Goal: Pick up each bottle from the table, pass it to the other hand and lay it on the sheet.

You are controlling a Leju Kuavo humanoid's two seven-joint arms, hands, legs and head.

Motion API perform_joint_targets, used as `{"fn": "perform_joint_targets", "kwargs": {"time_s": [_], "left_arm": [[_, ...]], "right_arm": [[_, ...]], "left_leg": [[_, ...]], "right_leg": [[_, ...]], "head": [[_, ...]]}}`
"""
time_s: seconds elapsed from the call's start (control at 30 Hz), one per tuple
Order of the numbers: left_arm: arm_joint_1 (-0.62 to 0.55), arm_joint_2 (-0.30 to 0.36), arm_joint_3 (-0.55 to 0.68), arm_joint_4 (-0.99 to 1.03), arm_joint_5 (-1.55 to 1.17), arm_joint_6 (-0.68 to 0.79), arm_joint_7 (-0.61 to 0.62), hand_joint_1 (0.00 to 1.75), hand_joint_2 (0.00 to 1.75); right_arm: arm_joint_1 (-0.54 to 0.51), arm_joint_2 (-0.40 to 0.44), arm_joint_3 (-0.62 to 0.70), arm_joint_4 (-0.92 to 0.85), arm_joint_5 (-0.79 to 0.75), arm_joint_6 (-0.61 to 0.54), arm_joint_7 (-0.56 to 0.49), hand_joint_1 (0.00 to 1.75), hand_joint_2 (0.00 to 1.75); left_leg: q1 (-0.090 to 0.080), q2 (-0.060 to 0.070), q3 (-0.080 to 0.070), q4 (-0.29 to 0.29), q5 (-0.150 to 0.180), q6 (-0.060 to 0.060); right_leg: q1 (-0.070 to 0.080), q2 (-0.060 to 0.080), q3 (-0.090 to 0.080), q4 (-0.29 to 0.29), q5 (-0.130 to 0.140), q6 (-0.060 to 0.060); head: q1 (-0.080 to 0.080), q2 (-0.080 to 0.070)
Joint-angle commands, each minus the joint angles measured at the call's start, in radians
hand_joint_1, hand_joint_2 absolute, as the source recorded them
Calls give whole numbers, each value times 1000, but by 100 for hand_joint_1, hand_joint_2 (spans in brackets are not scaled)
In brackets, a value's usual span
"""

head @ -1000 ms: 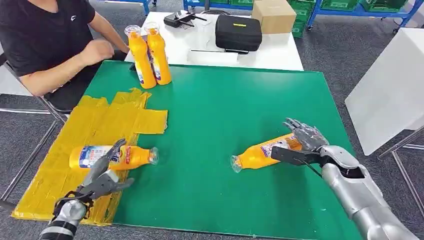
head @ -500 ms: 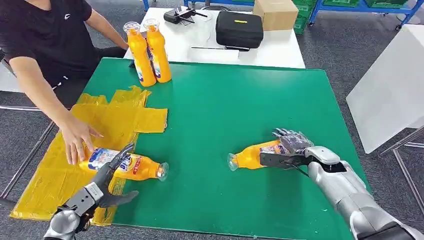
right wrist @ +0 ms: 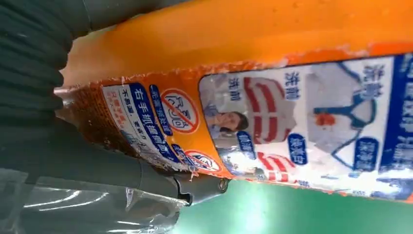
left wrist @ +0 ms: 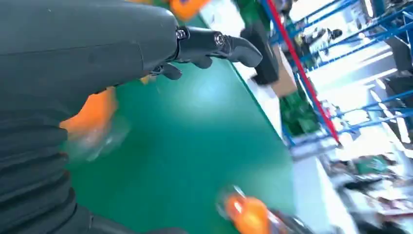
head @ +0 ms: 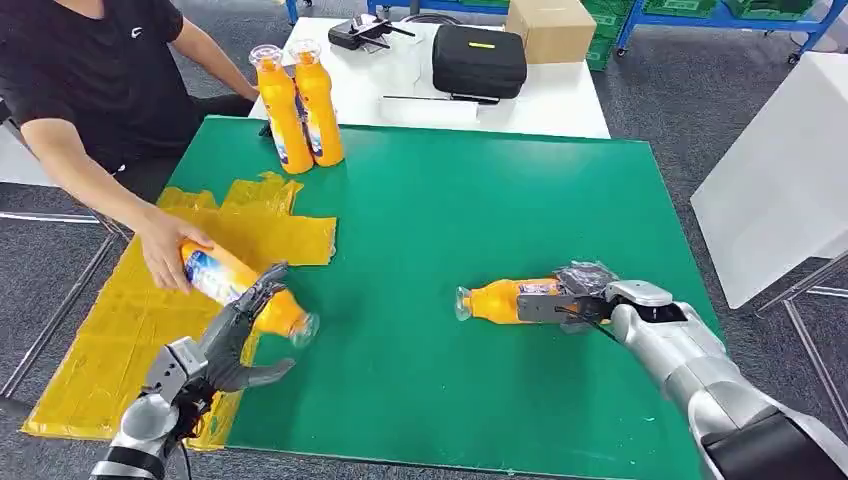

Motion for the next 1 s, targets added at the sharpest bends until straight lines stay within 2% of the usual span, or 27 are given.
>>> {"fn": "perform_joint_targets", "kwargs": {"time_s": [0.03, 0.1, 0.17, 0.23, 0.33, 0.4, 0.57, 1.0], "left_arm": [[57, -147, -13, -101, 256, -84, 109, 0, 175], [67, -148, -27, -125, 267, -68, 123, 0, 175], [126, -178, -18, -201, 367, -71, 157, 0, 175], [163, -210, -23, -246, 446, -79, 195, 0, 175], [204, -233, -64, -289, 490, -67, 218, 0, 175], [218, -230, -91, -291, 512, -61, 225, 0, 175], [217, -222, -98, -280, 516, -51, 221, 0, 175], [212, -224, -98, -287, 418, -3, 196, 0, 175]], "right_arm": [[45, 178, -115, 22, -151, -95, 10, 175, 175], [57, 192, -127, -14, -165, -105, 21, 175, 175], [141, 224, -212, -198, -254, -163, -22, 175, 175], [229, 260, -261, -398, -315, -168, -35, 175, 175], [357, 302, -293, -720, -416, -145, -38, 175, 175], [398, 314, -276, -839, -451, -126, -27, 175, 175], [404, 332, -234, -844, -455, -112, -22, 175, 175], [409, 382, -135, -777, -448, -114, -41, 175, 175]], "left_leg": [[1, 2, 0, -1, -1, -1], [2, 7, 1, 0, -2, -1], [2, 10, 0, 0, -1, -2], [2, 15, 2, -1, -1, -2], [3, 14, -1, 0, -2, -1], [3, 12, -5, 1, -2, -1], [4, 6, -9, 1, -2, -1], [3, 7, -10, 0, -1, -2]], "right_leg": [[1, 2, 5, -2, 1, -1], [2, 7, 7, -2, 1, -1], [2, 10, 7, -1, 2, -1], [4, 14, 6, -2, 4, -3], [5, 13, 3, 0, 3, -3], [5, 12, 0, 2, 2, -3], [5, 6, -2, 1, 1, -3], [3, 8, -4, 0, 2, -4]], "head": [[0, 0], [1, 0], [0, 0], [0, 0], [0, 0], [0, 0], [-1, 0], [0, 0]]}}
